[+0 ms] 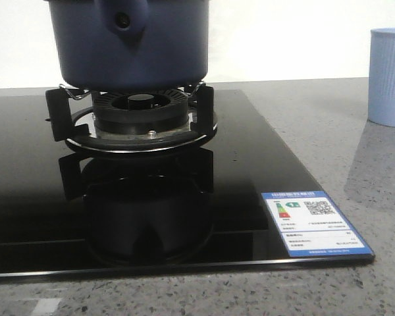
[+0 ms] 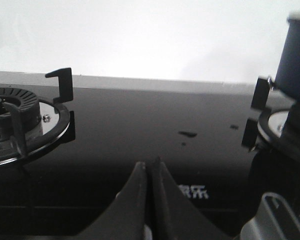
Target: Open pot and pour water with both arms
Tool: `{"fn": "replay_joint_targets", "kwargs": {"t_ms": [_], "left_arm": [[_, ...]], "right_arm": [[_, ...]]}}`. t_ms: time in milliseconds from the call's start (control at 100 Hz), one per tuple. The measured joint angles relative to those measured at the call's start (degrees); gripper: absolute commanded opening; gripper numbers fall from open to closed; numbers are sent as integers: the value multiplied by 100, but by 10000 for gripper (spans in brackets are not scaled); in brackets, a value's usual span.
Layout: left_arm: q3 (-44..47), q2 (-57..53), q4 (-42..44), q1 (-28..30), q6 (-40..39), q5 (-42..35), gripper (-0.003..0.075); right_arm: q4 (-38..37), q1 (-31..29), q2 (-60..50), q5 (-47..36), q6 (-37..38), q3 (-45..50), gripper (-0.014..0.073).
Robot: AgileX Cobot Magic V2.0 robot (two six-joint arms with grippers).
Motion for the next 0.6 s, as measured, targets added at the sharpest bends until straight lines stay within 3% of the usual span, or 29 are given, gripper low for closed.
{"fn": "replay_joint_targets", "kwargs": {"t_ms": [250, 380, 490, 600], "left_arm": [[0, 0, -869, 0, 0, -253, -20], [0, 0, -1896, 0, 0, -385, -20], [-37, 0, -2635, 0, 0, -443, -20], [-288, 0, -2664, 0, 38, -162, -20]], "right_arm": [[915, 0, 0, -493, 0, 0, -60], [1853, 0, 0, -709, 21, 0, -60], [2234, 0, 0, -625, 31, -12, -58], [2255, 0, 0, -124, 4, -292, -58]]}}
